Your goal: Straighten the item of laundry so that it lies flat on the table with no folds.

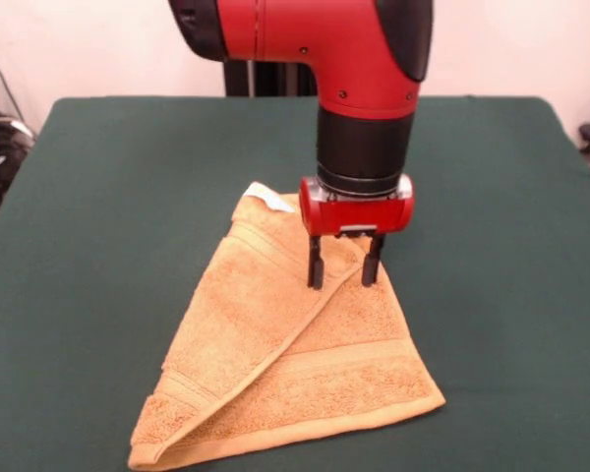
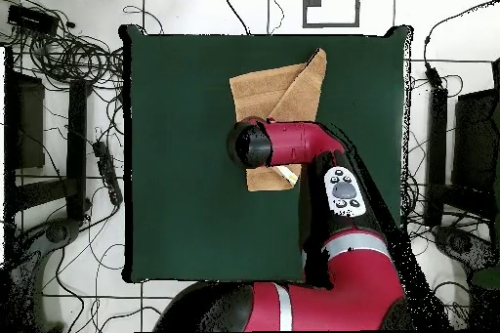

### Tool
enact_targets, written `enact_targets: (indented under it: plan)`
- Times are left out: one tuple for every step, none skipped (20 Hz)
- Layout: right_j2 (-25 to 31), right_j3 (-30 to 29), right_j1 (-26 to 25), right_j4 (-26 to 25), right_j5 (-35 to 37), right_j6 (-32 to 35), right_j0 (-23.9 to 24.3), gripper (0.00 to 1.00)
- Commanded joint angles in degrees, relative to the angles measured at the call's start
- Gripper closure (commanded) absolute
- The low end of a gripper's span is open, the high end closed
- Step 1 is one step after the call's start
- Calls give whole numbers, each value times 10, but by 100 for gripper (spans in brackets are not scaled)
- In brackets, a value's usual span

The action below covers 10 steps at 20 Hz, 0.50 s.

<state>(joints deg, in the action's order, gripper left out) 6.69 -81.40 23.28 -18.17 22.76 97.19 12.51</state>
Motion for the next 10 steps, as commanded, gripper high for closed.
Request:
enact_targets:
  plan:
    - [-4,-79,8,36,-24,146,-32,0]
    - [-6,-81,8,37,-26,147,-34,0]
    - [-7,-82,7,38,-29,148,-35,0]
    - [-7,-84,6,38,-32,149,-35,0]
    - [-8,-85,5,40,-35,150,-36,0]
    - [-10,-85,4,42,-38,151,-38,0]
    - [-12,-86,3,44,-40,153,-40,0]
    - [-13,-84,1,47,-40,154,-42,0]
    - [-15,-85,-1,50,-43,156,-43,0]
    - [-16,-85,-3,53,-46,157,-44,0]
